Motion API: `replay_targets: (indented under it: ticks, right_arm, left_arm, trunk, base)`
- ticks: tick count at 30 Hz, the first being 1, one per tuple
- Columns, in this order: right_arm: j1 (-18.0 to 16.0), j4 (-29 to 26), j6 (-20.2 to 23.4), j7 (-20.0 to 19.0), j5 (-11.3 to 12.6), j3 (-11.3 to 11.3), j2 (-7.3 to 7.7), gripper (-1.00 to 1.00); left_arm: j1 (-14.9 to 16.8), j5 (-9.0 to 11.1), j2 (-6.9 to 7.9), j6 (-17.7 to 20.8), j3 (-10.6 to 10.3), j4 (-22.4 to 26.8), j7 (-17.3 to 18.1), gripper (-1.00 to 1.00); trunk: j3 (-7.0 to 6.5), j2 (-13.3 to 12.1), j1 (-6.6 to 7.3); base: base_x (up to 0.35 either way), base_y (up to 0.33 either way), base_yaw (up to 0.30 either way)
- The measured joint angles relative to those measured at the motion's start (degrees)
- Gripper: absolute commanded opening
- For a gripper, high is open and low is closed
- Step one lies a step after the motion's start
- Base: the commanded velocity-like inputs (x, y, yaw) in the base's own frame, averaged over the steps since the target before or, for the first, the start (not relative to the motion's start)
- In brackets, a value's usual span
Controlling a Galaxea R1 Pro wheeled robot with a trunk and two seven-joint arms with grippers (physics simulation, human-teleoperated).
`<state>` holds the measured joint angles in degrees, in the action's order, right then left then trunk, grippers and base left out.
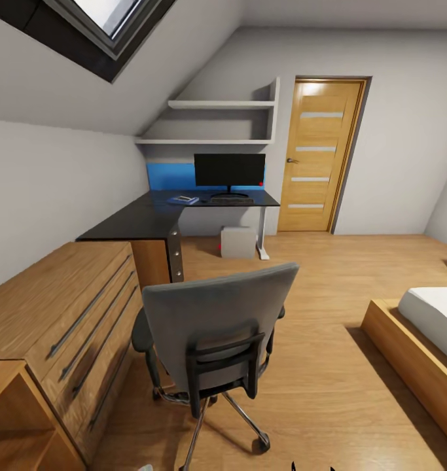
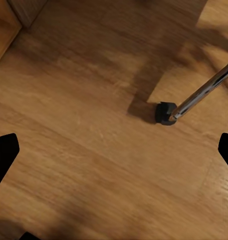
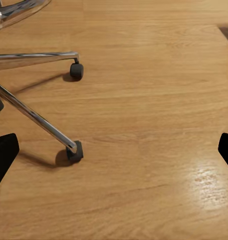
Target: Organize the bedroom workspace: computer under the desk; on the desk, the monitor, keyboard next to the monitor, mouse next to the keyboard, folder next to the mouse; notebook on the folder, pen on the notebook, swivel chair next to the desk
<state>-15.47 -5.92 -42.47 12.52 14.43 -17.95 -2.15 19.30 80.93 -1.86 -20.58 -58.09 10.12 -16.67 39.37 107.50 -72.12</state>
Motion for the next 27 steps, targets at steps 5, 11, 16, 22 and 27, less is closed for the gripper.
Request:
replay_targets:
  ticks: [5,11,16,22,27]
  right_arm:
    - [-0.01,0.0,0.0,0.0,0.0,-0.01,0.05,1.0]
    - [0.01,0.0,0.01,0.0,0.0,-0.01,0.05,1.0]
    - [0.0,0.0,0.0,0.0,0.0,0.0,0.09,1.0]
    - [0.02,-0.01,0.02,-0.01,-0.01,0.04,0.13,1.0]
    - [0.02,0.0,0.02,-0.01,-0.01,0.07,0.13,1.0]
  left_arm:
    - [0.0,0.0,0.0,-0.12,-3.62,0.0,0.1,1.0]
    - [0.0,0.09,0.0,-0.15,-5.94,-0.02,0.11,1.0]
    - [0.0,0.09,0.0,-0.1,-5.99,-0.01,0.04,1.0]
    - [0.0,0.09,0.0,-0.09,-5.97,-0.04,0.02,1.0]
    - [0.0,0.09,0.0,-0.09,-5.94,-0.06,0.02,1.0]
  trunk:
    - [0.0,0.0,0.0]
    - [0.0,0.0,-0.01]
    - [0.0,0.0,-0.01]
    - [0.0,0.0,-0.02]
    - [0.0,0.0,-0.02]
  base:
    - [-0.029,0.024,0.0]
    - [-0.111,0.093,0.0]
    - [-0.116,0.075,0.0]
    - [-0.1,0.081,0.0]
    - [-0.168,0.138,0.0]
